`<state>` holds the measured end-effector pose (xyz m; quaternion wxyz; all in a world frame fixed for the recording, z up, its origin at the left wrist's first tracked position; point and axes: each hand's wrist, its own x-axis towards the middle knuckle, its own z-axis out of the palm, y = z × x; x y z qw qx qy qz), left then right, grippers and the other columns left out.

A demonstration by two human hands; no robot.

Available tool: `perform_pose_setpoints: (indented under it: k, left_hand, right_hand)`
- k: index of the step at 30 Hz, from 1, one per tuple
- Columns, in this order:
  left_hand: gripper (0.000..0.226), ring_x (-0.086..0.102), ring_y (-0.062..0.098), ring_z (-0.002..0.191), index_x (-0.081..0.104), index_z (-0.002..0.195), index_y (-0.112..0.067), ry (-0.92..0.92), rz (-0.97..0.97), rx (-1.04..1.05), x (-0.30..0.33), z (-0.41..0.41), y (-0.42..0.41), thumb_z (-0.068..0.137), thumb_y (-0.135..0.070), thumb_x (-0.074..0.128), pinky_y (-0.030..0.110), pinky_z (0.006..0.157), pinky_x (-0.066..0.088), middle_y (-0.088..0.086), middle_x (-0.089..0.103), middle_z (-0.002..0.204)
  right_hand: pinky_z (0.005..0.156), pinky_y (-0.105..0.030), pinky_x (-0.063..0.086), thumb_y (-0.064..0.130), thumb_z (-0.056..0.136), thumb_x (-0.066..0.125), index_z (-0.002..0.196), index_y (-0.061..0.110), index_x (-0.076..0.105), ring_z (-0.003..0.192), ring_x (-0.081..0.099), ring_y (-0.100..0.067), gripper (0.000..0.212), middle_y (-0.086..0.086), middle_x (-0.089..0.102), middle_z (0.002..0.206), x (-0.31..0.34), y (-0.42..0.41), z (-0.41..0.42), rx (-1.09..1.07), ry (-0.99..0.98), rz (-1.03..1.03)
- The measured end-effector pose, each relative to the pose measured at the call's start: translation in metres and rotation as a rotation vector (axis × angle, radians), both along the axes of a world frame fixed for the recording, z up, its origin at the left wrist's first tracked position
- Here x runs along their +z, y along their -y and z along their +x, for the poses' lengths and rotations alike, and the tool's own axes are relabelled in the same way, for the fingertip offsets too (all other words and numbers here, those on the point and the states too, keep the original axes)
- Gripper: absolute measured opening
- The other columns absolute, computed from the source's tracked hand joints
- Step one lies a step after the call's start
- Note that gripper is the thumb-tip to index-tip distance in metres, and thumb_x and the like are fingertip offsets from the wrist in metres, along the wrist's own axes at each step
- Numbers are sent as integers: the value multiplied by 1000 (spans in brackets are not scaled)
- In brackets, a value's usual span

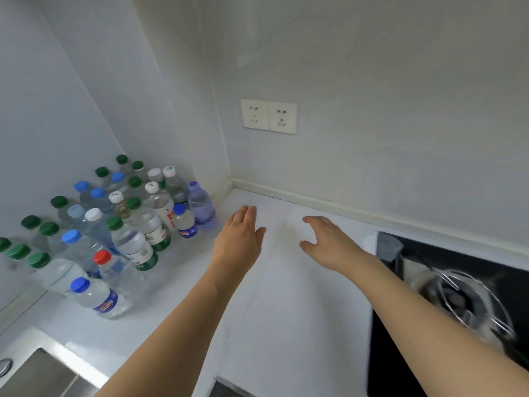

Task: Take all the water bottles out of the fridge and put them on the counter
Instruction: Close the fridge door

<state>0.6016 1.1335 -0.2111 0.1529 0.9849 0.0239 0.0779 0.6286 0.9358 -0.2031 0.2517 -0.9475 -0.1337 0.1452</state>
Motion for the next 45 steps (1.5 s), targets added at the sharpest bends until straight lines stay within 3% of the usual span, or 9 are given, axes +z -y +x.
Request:
perform_pose_setpoints:
  k: [6, 13, 19, 23, 25, 29, 34, 38, 45]
  left_hand:
    - [57, 19, 19, 145, 20, 151, -14, -53, 20, -257, 12, -12, 98, 102, -37, 35, 32, 115, 23, 1, 23, 158]
    - [53, 21, 19, 144, 22, 151, -14, 4, 68, -624, 23, -27, 206, 103, -35, 33, 29, 116, 17, 1, 25, 157]
    - [52, 24, 20, 143, 27, 149, -14, -42, 79, -916, 12, -64, 274, 102, -34, 37, 29, 116, 18, 4, 27, 156]
    - [42, 38, 18, 132, 41, 139, -19, -32, 71, -1037, 10, -104, 308, 100, -33, 42, 32, 108, 34, 2, 42, 146]
    - [42, 38, 19, 132, 39, 140, -18, -20, 94, -1096, 14, -130, 325, 100, -33, 41, 33, 108, 33, 3, 43, 144]
    - [53, 23, 20, 144, 27, 150, -16, -6, 104, -1177, 23, -173, 349, 102, -36, 37, 32, 118, 21, 3, 28, 156]
    - [52, 24, 22, 143, 27, 149, -14, 39, 113, -1244, 39, -245, 378, 103, -34, 37, 32, 117, 19, 6, 27, 156]
    - [47, 34, 21, 136, 34, 144, -14, 106, 64, -1269, 47, -328, 403, 102, -33, 40, 32, 112, 26, 4, 36, 151]
    - [53, 28, 22, 141, 29, 148, -14, 82, 41, -1279, 48, -452, 436, 101, -37, 39, 34, 114, 28, 5, 30, 155]
  right_hand:
    - [112, -29, 26, 27, 96, 52, 151, 15, 27, 140, 29, -21, 61, -5, 30, 154, 11, 104, -62, -244, 37, -32]
    - [109, -34, 35, 23, 93, 52, 144, 18, 39, 132, 40, -21, 53, -3, 43, 142, 28, 192, -146, -582, 103, -80]
    - [111, -34, 33, 24, 94, 54, 145, 14, 37, 133, 38, -24, 55, -6, 41, 143, 26, 226, -220, -844, 58, -98]
    - [112, -35, 32, 27, 95, 53, 148, 15, 32, 136, 34, -23, 59, -2, 34, 150, 23, 243, -278, -972, 21, -122]
    - [111, -34, 34, 27, 95, 53, 148, 16, 31, 136, 34, -23, 58, -1, 34, 150, 23, 253, -312, -1043, 25, -110]
    - [111, -34, 33, 27, 94, 54, 148, 15, 32, 134, 37, -23, 59, -2, 36, 149, 29, 267, -363, -1117, 57, -111]
    - [113, -33, 29, 26, 96, 49, 150, 15, 29, 139, 31, -23, 58, -4, 30, 153, 37, 287, -445, -1169, 78, -107]
    - [114, -33, 28, 27, 96, 48, 150, 16, 27, 139, 31, -22, 59, -3, 28, 154, 40, 307, -535, -1201, 103, -120]
    - [112, -35, 30, 29, 95, 49, 149, 14, 29, 137, 32, -26, 59, -6, 33, 151, 52, 335, -665, -1243, 128, -138]
